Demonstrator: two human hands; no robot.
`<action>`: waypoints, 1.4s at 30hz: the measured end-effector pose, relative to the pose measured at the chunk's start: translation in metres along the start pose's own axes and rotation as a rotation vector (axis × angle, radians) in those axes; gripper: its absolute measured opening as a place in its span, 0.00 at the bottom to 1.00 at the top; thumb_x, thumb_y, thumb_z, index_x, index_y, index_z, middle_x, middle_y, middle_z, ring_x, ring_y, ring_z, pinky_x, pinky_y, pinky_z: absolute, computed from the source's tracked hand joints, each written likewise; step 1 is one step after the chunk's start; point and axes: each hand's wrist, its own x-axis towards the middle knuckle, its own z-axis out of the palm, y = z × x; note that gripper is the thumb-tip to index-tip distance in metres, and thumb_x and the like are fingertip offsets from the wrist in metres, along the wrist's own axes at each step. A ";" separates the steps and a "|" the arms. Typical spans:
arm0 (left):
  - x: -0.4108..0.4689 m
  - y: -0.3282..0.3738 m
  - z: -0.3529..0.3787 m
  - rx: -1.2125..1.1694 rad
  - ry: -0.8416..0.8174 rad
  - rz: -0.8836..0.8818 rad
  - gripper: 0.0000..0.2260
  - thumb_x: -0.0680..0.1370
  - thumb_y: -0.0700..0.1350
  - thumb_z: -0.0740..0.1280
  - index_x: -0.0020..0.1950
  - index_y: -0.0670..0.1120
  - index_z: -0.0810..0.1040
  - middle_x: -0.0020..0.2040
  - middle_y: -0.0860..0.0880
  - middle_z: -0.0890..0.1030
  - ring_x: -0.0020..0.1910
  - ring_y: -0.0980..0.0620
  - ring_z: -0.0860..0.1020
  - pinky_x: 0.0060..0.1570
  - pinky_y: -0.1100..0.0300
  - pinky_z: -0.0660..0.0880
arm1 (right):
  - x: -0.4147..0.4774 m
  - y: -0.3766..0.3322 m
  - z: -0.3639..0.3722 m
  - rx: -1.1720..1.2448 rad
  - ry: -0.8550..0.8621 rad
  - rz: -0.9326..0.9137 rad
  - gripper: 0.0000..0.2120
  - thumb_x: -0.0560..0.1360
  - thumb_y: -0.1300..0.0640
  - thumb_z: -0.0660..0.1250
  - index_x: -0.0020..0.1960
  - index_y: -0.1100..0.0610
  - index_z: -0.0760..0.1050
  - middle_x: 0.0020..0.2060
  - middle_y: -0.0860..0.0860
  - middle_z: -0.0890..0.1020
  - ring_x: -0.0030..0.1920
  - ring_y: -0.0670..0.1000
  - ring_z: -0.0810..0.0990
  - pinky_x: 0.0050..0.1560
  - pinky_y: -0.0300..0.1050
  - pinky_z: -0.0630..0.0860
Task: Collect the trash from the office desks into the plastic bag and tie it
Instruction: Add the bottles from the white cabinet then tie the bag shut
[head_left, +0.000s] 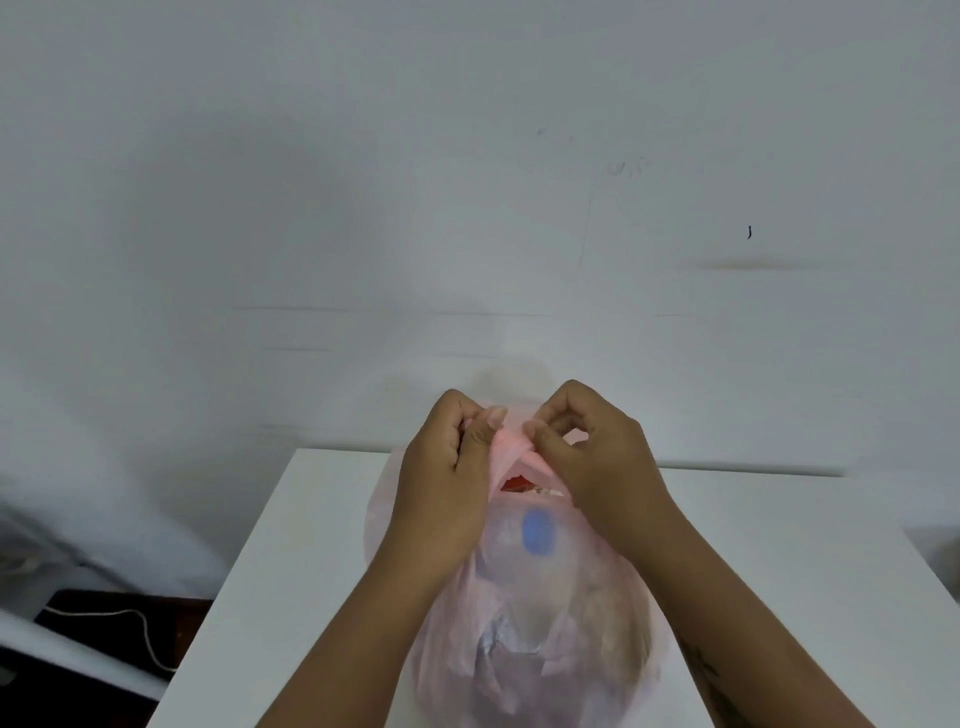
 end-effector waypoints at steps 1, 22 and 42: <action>0.000 0.001 0.001 -0.028 -0.015 -0.041 0.14 0.83 0.51 0.59 0.41 0.46 0.68 0.32 0.51 0.73 0.29 0.59 0.70 0.29 0.71 0.67 | 0.002 0.000 -0.002 -0.039 -0.042 -0.009 0.06 0.75 0.58 0.69 0.42 0.49 0.75 0.37 0.46 0.80 0.29 0.42 0.75 0.32 0.32 0.68; 0.016 -0.005 0.000 -0.018 0.000 -0.155 0.15 0.81 0.52 0.65 0.38 0.45 0.69 0.31 0.52 0.70 0.28 0.57 0.68 0.29 0.66 0.67 | -0.016 0.012 -0.009 0.013 -0.348 -0.126 0.16 0.73 0.58 0.72 0.55 0.43 0.72 0.45 0.45 0.77 0.48 0.42 0.78 0.48 0.32 0.73; 0.007 0.004 -0.031 -0.393 -0.219 -0.320 0.04 0.74 0.41 0.72 0.41 0.46 0.87 0.41 0.46 0.85 0.39 0.52 0.79 0.41 0.61 0.77 | -0.025 -0.012 -0.016 0.666 -0.104 0.167 0.08 0.77 0.53 0.65 0.42 0.55 0.76 0.47 0.57 0.85 0.46 0.61 0.83 0.50 0.53 0.80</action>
